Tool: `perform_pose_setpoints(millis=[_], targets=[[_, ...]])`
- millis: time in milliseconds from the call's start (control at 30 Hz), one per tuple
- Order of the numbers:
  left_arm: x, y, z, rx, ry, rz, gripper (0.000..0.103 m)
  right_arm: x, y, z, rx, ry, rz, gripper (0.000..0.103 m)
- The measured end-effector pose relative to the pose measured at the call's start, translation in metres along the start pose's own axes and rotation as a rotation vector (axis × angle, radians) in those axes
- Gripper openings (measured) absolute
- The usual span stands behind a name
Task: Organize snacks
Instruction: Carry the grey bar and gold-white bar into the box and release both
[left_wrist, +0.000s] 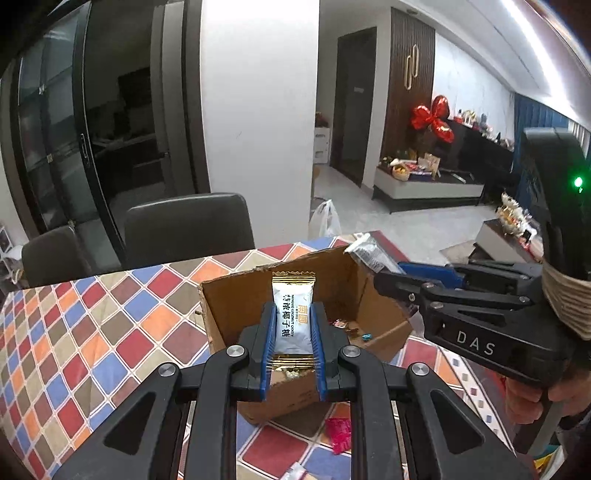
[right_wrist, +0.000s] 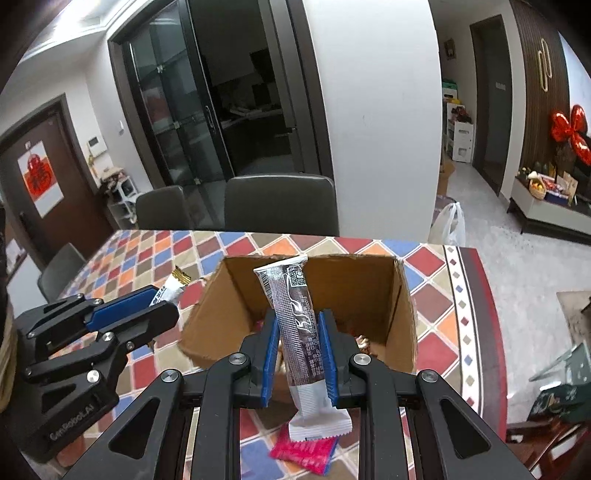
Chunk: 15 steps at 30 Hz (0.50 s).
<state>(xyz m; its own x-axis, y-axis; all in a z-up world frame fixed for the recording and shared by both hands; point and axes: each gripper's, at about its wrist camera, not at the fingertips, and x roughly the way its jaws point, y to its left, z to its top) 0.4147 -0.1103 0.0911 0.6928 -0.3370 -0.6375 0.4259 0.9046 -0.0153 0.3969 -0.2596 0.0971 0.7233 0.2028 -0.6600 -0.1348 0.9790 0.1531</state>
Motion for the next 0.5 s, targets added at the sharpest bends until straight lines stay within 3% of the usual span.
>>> perform_pose_setpoints(millis=[300, 333, 367, 433, 500], targets=[[0.022, -0.004, 0.012, 0.036, 0.013, 0.061, 0.020, 0.029, -0.004, 0.012, 0.005, 0.010, -0.064, 0.023], [0.023, -0.004, 0.012, 0.041, 0.012, 0.069, 0.027, 0.032, -0.006, 0.013, 0.010, 0.006, -0.072, 0.025], [0.021, -0.005, 0.012, 0.041, 0.011, 0.074, 0.037, 0.033, -0.006, 0.014, 0.013, 0.007, -0.078, 0.033], [0.017, -0.005, 0.010, 0.038, 0.001, 0.079, 0.042, 0.035, -0.010, 0.013, 0.032, 0.006, -0.089, 0.049], [0.011, -0.006, 0.005, 0.043, -0.006, 0.099, 0.042, 0.030, -0.013, 0.009, 0.050, -0.012, -0.098, 0.049]])
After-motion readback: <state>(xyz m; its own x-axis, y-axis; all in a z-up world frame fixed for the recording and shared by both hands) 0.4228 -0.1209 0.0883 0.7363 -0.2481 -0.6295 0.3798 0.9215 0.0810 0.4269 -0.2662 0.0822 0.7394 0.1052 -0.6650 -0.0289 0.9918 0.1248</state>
